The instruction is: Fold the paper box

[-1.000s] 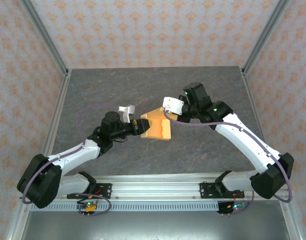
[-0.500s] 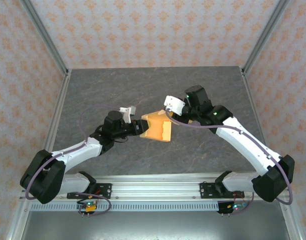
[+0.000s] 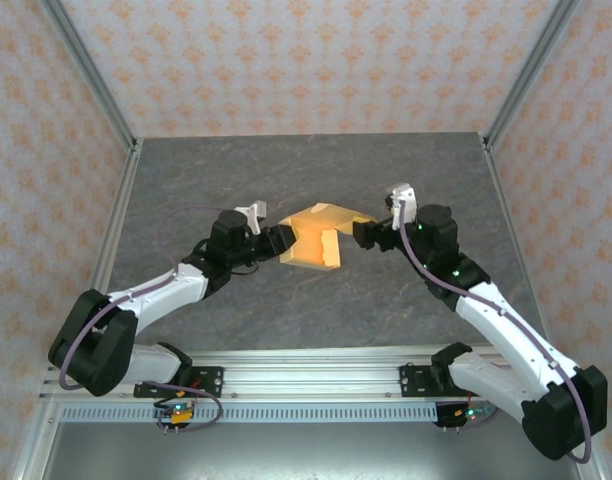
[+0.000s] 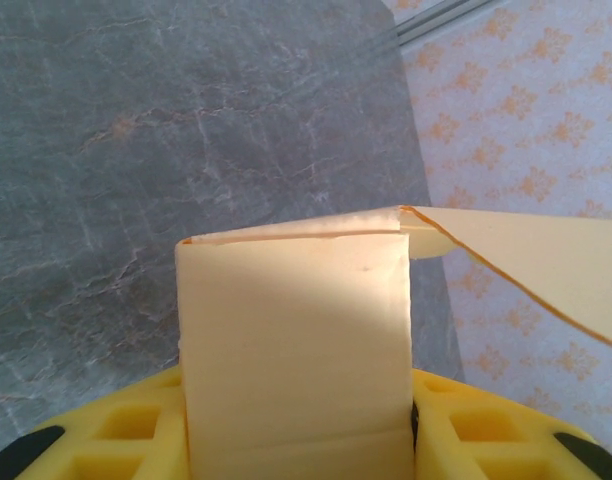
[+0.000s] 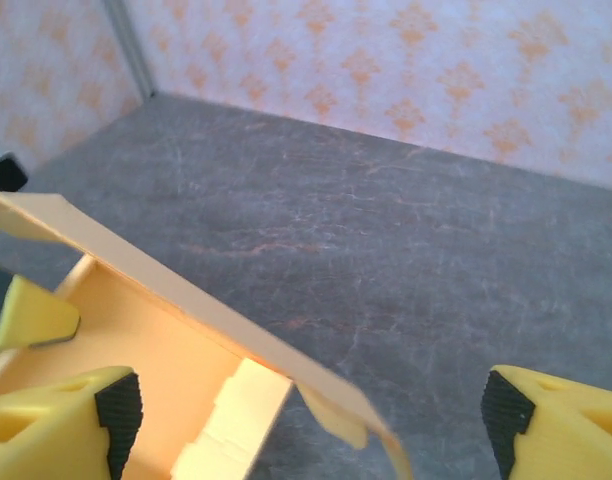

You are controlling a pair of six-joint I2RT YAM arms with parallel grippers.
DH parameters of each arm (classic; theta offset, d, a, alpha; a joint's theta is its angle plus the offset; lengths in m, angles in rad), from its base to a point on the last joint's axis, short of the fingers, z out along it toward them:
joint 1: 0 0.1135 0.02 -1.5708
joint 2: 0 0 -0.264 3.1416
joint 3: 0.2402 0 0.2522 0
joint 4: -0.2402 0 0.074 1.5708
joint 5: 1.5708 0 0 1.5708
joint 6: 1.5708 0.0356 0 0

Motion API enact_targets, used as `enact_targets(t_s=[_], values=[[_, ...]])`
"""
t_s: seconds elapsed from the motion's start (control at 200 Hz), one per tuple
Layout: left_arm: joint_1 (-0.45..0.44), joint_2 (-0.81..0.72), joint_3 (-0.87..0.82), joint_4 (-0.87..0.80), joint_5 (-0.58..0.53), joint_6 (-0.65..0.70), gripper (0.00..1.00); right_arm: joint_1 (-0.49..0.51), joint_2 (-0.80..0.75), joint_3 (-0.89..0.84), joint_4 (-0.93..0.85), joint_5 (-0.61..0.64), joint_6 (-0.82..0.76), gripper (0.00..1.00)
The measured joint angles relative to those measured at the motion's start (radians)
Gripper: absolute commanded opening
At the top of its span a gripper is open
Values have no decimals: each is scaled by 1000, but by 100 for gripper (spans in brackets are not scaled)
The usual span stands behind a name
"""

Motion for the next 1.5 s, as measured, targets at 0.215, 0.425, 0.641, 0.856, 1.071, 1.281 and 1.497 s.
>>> enact_targets(t_s=[0.215,0.425,0.641,0.856,1.071,1.281,1.497], values=[[14,0,38,-61,-12,-21,36,-8,-42,1,-85,-21,320,76],[14,0,39,-97,-26,-42,36,-7,66,-31,-75,-258,440,58],[14,0,61,-134,-27,-77,35,97,170,-101,-47,-256,459,58],[14,9,76,-147,-24,-97,36,140,275,-76,-27,-157,463,56],[14,10,99,-148,8,-57,35,138,404,53,-44,-56,475,50],[14,5,104,-147,29,-18,35,120,499,108,-37,-53,500,49],[14,-48,103,-147,31,13,34,112,531,109,-36,-63,514,50]])
